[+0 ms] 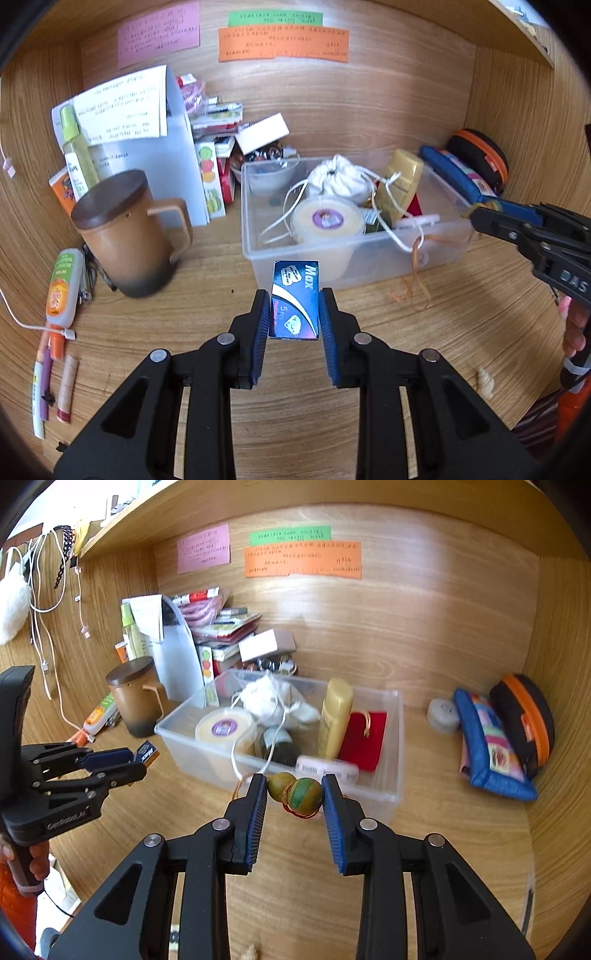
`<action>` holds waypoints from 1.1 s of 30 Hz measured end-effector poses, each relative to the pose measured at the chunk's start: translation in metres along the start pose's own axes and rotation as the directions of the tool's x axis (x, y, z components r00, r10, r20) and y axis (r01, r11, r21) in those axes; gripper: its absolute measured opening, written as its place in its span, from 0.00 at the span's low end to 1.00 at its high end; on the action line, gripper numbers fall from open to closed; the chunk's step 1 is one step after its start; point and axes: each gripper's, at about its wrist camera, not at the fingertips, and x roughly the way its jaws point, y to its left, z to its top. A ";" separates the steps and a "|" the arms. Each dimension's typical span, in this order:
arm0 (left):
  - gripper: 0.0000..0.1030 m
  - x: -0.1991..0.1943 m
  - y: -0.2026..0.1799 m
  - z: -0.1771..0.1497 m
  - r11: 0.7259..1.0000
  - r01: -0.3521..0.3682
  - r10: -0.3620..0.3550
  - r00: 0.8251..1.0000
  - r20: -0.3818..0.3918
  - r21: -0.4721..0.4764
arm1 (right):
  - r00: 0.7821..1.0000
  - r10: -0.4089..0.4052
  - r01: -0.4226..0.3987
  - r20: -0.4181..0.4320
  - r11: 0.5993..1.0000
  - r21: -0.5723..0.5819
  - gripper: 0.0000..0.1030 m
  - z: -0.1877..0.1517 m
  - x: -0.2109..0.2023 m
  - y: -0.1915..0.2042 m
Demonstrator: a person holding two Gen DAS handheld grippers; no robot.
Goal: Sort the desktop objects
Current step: 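Carry the Max box with the left tool while the right tool carries the beaded cord over the box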
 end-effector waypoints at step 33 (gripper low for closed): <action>0.26 0.042 0.004 0.068 0.999 0.042 -0.042 0.999 0.015 0.028 | 1.000 0.003 -0.005 -0.022 0.996 -0.093 0.27 0.084 0.076 0.010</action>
